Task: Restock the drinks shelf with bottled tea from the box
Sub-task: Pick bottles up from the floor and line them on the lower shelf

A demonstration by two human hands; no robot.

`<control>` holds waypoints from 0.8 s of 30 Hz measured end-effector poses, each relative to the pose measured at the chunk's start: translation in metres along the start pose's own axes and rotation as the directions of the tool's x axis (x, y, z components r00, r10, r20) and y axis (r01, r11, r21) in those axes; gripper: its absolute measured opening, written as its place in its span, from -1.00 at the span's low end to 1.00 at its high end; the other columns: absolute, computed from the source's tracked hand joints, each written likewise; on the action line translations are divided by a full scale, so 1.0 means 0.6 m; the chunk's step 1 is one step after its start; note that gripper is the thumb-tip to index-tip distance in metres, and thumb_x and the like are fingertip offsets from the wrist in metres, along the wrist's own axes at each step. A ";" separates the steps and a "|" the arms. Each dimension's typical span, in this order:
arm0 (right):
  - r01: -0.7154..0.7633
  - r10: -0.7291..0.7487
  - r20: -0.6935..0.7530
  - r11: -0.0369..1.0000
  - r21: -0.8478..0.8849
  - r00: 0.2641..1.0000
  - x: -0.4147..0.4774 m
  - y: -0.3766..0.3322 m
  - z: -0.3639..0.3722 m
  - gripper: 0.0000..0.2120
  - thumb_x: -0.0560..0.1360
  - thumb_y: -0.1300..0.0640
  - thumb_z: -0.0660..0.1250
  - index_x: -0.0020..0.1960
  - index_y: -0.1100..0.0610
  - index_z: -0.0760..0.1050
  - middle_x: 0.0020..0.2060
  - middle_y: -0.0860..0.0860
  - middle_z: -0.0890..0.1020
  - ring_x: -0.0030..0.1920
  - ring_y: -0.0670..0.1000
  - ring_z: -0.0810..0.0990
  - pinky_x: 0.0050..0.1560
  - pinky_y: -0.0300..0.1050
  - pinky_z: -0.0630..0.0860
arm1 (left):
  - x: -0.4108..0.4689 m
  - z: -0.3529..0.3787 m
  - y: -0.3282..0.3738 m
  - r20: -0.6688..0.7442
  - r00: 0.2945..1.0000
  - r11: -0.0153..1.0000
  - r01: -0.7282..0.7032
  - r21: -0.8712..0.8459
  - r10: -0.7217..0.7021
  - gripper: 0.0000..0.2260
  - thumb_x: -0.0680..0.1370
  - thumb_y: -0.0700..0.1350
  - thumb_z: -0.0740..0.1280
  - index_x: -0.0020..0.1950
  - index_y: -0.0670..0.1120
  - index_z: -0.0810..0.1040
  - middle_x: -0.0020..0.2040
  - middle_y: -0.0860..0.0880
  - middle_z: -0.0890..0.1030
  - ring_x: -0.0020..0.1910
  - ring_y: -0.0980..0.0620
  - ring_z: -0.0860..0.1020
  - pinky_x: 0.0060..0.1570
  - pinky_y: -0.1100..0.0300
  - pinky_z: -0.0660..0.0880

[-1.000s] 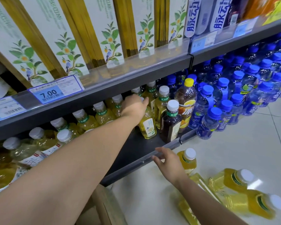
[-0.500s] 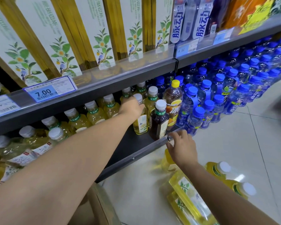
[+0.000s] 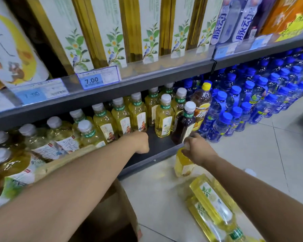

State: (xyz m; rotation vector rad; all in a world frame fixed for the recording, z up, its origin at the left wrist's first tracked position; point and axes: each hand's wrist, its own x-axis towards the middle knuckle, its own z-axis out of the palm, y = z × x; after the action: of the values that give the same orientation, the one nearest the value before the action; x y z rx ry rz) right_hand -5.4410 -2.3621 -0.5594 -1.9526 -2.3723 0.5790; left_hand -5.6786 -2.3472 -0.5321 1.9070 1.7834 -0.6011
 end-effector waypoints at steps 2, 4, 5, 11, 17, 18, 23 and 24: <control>0.039 -0.039 0.003 0.999 -0.010 0.999 -0.002 -0.041 -0.037 -0.76 0.48 0.02 0.35 0.10 0.09 0.52 0.06 0.10 0.46 0.05 0.14 0.52 0.05 0.00 0.50 | -0.019 -0.001 -0.013 -0.042 0.999 1.000 0.017 -0.004 -0.017 -0.80 0.55 -0.07 0.28 0.11 -0.13 0.55 -0.15 -0.05 0.47 -0.21 -0.02 0.48 -0.33 0.14 0.43; 0.078 -0.079 -0.017 0.997 -0.017 0.997 -0.001 -0.081 -0.070 -0.80 0.48 0.04 0.34 0.05 0.10 0.52 0.03 0.09 0.46 0.02 0.13 0.50 0.01 -0.02 0.49 | -0.036 0.002 -0.023 -0.093 0.996 1.000 0.014 0.004 -0.013 -0.78 0.55 -0.08 0.27 0.14 -0.12 0.56 -0.16 -0.04 0.47 -0.21 -0.02 0.48 -0.32 0.12 0.43; 0.104 -0.105 -0.027 0.994 -0.022 0.994 -0.001 -0.101 -0.085 -0.84 0.47 0.06 0.34 0.02 0.09 0.51 0.01 0.09 0.46 0.01 0.12 0.49 -0.02 -0.04 0.47 | -0.044 0.004 -0.027 -0.113 0.994 1.000 0.012 0.006 -0.012 -0.80 0.56 -0.07 0.26 0.11 -0.11 0.56 -0.17 -0.03 0.47 -0.19 -0.03 0.50 -0.30 0.11 0.43; 0.184 -0.185 -0.026 0.983 -0.011 0.982 0.023 -0.194 -0.131 -0.92 0.48 0.09 0.36 -0.04 0.06 0.51 -0.07 0.04 0.49 -0.08 0.08 0.53 -0.17 -0.10 0.42 | -0.065 0.035 -0.054 -0.184 0.983 0.999 0.011 -0.035 -0.018 -0.79 0.59 -0.01 0.24 0.13 -0.06 0.57 -0.07 -0.03 0.53 -0.10 -0.07 0.53 -0.21 0.07 0.47; 0.222 -0.222 -0.008 0.975 -0.026 0.975 0.059 -0.230 -0.137 -0.92 0.48 0.11 0.35 -0.04 0.09 0.53 -0.09 0.08 0.56 -0.11 0.11 0.58 -0.15 -0.03 0.56 | -0.062 0.055 -0.068 -0.225 0.974 1.000 -0.004 -0.008 0.002 -0.72 0.60 0.02 0.22 0.23 -0.07 0.55 0.15 -0.12 0.57 0.09 -0.18 0.57 -0.13 0.06 0.46; 0.223 -0.223 -0.014 0.975 -0.026 0.975 0.063 -0.234 -0.141 -0.89 0.48 0.11 0.35 0.00 0.08 0.54 -0.07 0.07 0.55 -0.09 0.12 0.58 -0.12 -0.02 0.57 | -0.061 0.059 -0.069 -0.222 0.975 1.000 -0.001 -0.008 -0.001 -0.73 0.60 0.01 0.23 0.22 -0.07 0.55 0.14 -0.12 0.57 0.08 -0.17 0.57 -0.14 0.07 0.46; 0.220 -0.222 -0.083 0.975 -0.036 0.972 0.085 -0.245 -0.162 -0.77 0.51 0.06 0.35 0.13 0.09 0.56 0.06 0.12 0.52 0.03 0.16 0.55 0.05 -0.02 0.56 | -0.065 0.071 -0.073 -0.204 0.979 1.000 0.016 -0.010 -0.018 -0.75 0.61 0.00 0.24 0.21 -0.07 0.56 0.09 -0.11 0.58 0.03 -0.14 0.57 -0.18 0.07 0.44; 0.214 -0.217 -0.093 0.976 -0.043 0.972 0.090 -0.247 -0.162 -0.84 0.51 0.05 0.35 0.05 0.08 0.56 0.05 0.13 0.54 0.02 0.17 0.55 0.03 -0.04 0.54 | -0.067 0.071 -0.074 -0.202 0.979 1.000 0.017 -0.012 -0.019 -0.75 0.61 0.00 0.24 0.21 -0.06 0.55 0.08 -0.10 0.58 0.02 -0.13 0.57 -0.19 0.06 0.44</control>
State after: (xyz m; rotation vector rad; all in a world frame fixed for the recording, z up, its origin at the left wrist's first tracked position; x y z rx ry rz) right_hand -5.5690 -2.3068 -0.4375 -1.6613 -2.5016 0.4264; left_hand -5.7258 -2.4022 -0.5435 2.0079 1.9257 -0.4148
